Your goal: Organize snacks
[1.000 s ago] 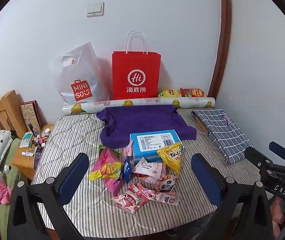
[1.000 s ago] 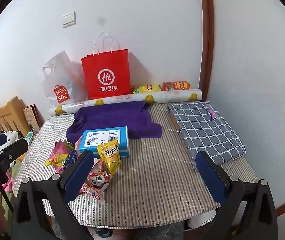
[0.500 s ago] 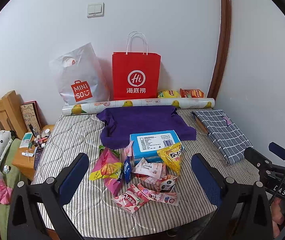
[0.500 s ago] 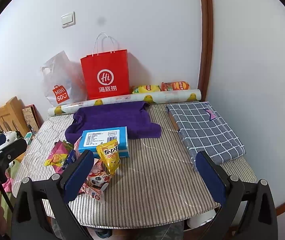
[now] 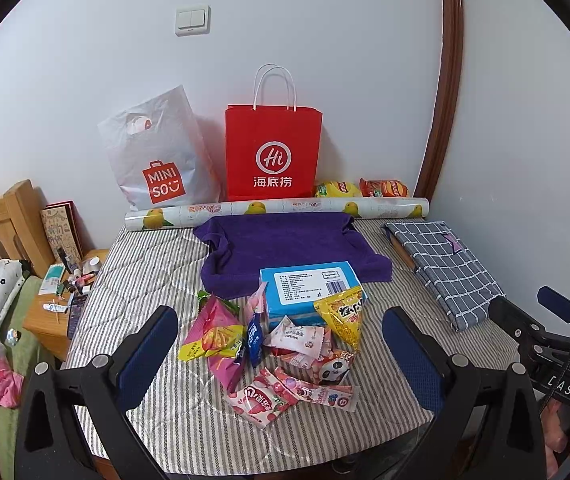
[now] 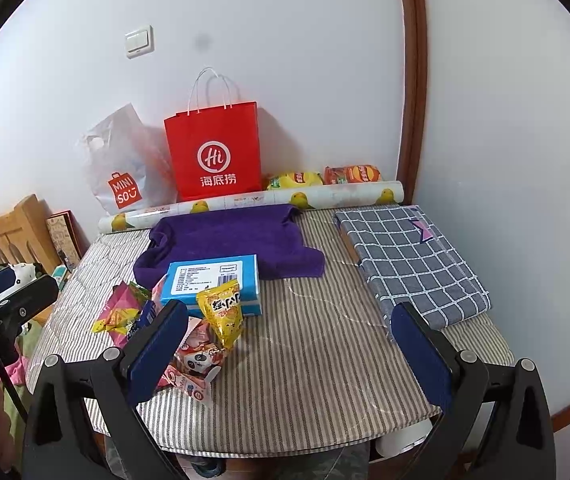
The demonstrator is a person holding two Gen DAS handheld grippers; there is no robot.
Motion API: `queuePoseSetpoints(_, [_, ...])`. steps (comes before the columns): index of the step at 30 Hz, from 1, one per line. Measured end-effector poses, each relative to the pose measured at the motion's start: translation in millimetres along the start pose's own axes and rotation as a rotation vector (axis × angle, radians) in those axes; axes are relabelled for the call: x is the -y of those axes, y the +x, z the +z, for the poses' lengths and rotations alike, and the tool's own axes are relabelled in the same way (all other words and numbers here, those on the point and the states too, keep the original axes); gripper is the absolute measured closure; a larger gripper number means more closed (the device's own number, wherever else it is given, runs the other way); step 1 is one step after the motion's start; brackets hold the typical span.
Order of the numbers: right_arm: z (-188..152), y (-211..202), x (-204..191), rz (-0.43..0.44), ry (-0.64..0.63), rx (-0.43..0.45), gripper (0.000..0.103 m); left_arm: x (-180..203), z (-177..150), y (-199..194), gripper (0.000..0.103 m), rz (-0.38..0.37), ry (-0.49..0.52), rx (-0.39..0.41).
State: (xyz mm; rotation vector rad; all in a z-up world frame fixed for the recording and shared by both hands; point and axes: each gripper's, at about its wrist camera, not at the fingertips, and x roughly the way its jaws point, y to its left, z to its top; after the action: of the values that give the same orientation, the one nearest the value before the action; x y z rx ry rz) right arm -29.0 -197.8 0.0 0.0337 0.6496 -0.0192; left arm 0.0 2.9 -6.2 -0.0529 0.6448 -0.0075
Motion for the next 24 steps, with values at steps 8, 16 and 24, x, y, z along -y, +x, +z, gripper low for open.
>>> queuePoseSetpoints(8, [-2.4, -0.5, -2.3, -0.004, -0.006, 0.000, 0.002, 0.2, 0.7, -1.0, 0.000, -0.001, -0.001, 0.000])
queuePoseSetpoints(16, [-2.8, -0.4, -3.4, -0.002, -0.003, 0.001, 0.002, 1.2, -0.4, -2.5, 0.000, -0.004, -0.003, 0.000])
queuePoseSetpoints(24, [-2.9, -1.5, -3.9, 0.001, -0.009, 0.002, 0.002, 0.9, -1.6, -3.5, 0.000, -0.003, -0.004, 0.004])
